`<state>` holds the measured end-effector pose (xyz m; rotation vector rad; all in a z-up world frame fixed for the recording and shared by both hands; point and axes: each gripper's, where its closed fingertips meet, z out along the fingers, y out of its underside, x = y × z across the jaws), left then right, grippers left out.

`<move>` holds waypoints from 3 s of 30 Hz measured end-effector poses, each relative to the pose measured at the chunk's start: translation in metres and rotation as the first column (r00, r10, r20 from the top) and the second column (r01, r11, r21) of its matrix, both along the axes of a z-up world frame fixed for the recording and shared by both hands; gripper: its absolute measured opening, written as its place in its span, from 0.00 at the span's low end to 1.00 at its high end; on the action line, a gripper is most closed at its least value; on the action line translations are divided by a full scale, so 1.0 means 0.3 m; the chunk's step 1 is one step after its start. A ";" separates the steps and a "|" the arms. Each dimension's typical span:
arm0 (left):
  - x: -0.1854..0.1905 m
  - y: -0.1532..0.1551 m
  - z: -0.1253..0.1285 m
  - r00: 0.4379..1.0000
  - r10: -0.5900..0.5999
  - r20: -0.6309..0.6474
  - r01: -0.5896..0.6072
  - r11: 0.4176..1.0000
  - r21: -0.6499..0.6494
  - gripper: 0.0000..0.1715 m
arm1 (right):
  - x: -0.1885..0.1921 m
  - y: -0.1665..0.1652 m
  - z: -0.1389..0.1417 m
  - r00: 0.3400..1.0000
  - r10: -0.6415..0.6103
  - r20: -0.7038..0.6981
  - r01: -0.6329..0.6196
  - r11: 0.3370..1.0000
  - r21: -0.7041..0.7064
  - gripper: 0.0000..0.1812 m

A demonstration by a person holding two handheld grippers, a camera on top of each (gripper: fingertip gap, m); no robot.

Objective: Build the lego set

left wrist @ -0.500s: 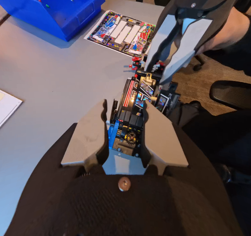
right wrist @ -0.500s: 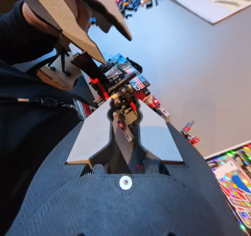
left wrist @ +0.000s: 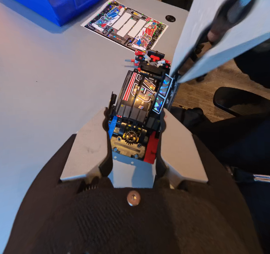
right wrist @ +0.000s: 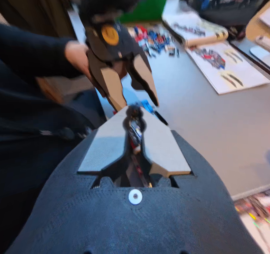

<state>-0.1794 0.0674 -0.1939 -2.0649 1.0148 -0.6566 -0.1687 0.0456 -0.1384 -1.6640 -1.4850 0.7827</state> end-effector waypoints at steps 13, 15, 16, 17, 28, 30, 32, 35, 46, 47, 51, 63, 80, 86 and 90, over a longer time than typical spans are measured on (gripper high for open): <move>-0.115 -0.061 -0.072 0.996 -0.039 -0.086 0.042 0.998 0.039 0.42 | 0.109 0.051 -0.153 0.981 -0.092 0.168 0.081 0.994 0.073 0.00; -0.114 -0.058 -0.095 0.990 -0.044 -0.131 0.052 0.997 0.057 0.42 | 0.131 0.072 -0.230 0.963 -0.128 0.239 0.117 0.991 0.062 0.00; -0.116 -0.061 -0.106 0.987 -0.051 -0.152 0.061 0.996 0.062 0.43 | 0.133 0.084 -0.223 0.968 -0.143 0.205 0.133 0.989 0.062 0.00; -0.116 -0.066 -0.113 0.984 -0.063 -0.166 0.075 0.995 0.065 0.43 | 0.141 0.083 -0.218 0.970 -0.142 0.196 0.138 0.990 0.034 0.00; -0.142 -0.002 -0.098 0.985 0.012 -0.174 0.021 0.983 0.185 0.40 | 0.151 0.093 -0.240 0.971 -0.144 0.191 0.126 0.987 0.099 0.06; -0.166 0.036 -0.099 0.987 0.040 -0.153 -0.010 0.982 0.190 0.40 | 0.139 0.131 -0.241 0.967 -0.159 0.198 0.129 0.980 0.154 0.03; -0.199 0.070 -0.101 0.986 0.080 -0.143 -0.054 0.983 0.175 0.40 | 0.129 0.153 -0.243 0.963 -0.161 0.216 0.129 0.980 0.153 0.03; -0.250 0.079 -0.091 0.980 0.100 -0.173 -0.068 0.981 0.184 0.42 | 0.165 0.180 -0.199 0.957 -0.193 0.216 0.156 0.972 0.175 0.08; -0.200 -0.004 -0.135 0.972 0.068 -0.227 -0.017 0.975 0.222 0.48 | 0.524 0.165 -0.331 0.936 -0.239 0.258 0.264 0.962 -0.070 0.28; -0.198 0.009 -0.148 0.967 0.067 -0.244 -0.013 0.976 0.218 0.51 | 0.516 0.168 -0.346 0.942 -0.229 0.247 0.259 0.961 -0.097 0.29; -0.240 0.074 -0.174 0.957 0.085 -0.279 -0.026 0.978 0.207 0.46 | 0.455 0.176 -0.429 0.942 -0.174 0.287 0.240 0.946 -0.217 0.29; -0.701 0.437 -0.183 0.822 0.515 -0.243 -0.503 0.857 0.115 0.34 | 0.165 0.084 -0.392 0.984 0.071 0.164 -0.030 0.970 -0.241 0.22; -0.505 0.071 -0.236 0.942 0.297 -0.158 -0.278 0.952 0.132 0.30 | -0.040 0.395 -0.266 0.956 0.284 -0.077 -0.293 0.903 -0.314 0.33; -0.456 0.051 -0.260 0.961 0.188 -0.201 -0.167 0.979 0.120 0.25 | -0.076 0.421 -0.347 0.942 0.335 -0.002 -0.312 0.875 -0.371 0.34; -0.453 0.073 -0.264 0.968 0.177 -0.175 -0.167 0.983 0.074 0.24 | -0.089 0.404 -0.365 0.915 0.403 -0.009 -0.361 0.809 -0.465 0.36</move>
